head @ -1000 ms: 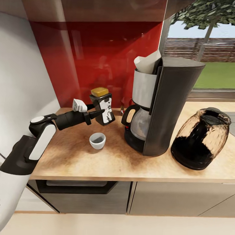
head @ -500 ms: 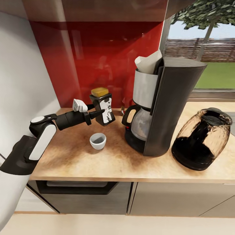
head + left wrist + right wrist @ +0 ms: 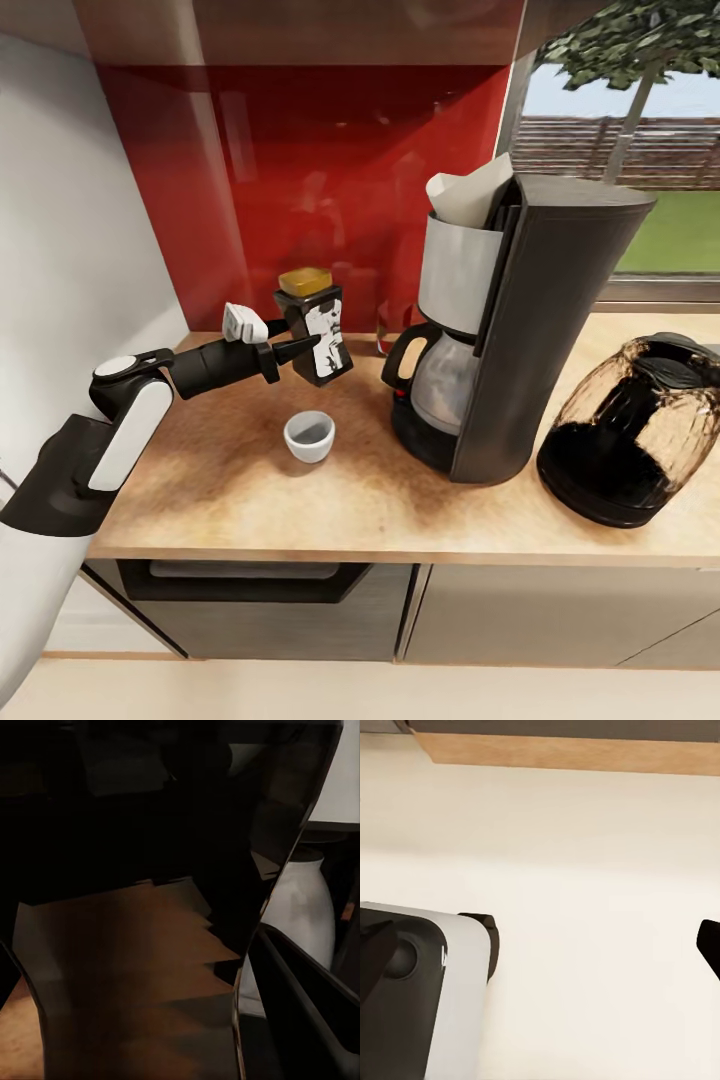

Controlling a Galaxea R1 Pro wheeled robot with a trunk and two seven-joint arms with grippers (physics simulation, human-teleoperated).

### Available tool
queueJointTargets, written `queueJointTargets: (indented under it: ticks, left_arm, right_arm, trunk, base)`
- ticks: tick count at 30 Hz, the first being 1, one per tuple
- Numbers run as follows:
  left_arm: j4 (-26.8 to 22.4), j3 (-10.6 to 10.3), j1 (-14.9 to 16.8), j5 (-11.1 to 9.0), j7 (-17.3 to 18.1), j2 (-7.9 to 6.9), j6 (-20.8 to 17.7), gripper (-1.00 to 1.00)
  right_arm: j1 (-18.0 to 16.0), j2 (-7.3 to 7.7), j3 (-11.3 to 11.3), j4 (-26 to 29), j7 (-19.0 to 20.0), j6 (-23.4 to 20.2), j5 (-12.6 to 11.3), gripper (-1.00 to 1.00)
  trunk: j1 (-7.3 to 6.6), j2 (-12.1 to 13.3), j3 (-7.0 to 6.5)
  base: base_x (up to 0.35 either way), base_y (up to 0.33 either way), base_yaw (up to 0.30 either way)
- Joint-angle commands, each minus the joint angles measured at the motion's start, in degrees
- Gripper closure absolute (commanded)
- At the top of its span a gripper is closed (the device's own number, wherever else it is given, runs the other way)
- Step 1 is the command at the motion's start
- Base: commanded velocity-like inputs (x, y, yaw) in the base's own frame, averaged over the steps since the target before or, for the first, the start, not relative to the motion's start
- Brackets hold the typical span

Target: Set up a coffee station on the kitchen countertop: keep the coffee maker on the countertop, move the bottle of coffee from the kitchen shelf to the counter next to the coffee maker, place a paper coffee filter on top of the coffee maker, put the saucer next to the coffee maker with the coffee cup on the saucer, and place the electric kettle next to the coffee maker.

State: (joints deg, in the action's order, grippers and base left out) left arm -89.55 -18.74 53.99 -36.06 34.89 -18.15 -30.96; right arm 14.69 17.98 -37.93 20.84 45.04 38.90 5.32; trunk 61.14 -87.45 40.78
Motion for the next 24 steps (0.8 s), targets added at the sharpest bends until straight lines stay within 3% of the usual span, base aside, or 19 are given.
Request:
queueJointTargets:
  ticks: [1, 14, 24]
  left_arm:
    - [0.0, 0.0, 0.1, -0.5, -0.1, -0.04, -0.4, 1.0]
    - [0.0, 0.0, 0.1, -0.5, -0.1, -0.04, -0.4, 1.0]
    - [0.0, 0.0, 0.0, -0.5, -0.1, -0.04, -0.4, 1.0]
  right_arm:
    - [0.0, -0.05, -0.5, 0.1, 0.3, 0.2, 0.5, -1.0]
    - [0.0, -0.05, -0.6, 0.0, 0.2, 0.2, 0.5, -1.0]
    - [0.0, -0.05, -0.6, 0.0, 0.2, 0.2, 0.5, -1.0]
  trunk:
    - [0.0, 0.0, 0.04]
    - [0.0, 0.0, 0.04]
    - [0.0, 0.0, 0.04]
  base:
    - [0.0, 0.011, 0.0]
    - [0.005, 0.004, 0.0]
    - [0.104, 0.019, 0.0]
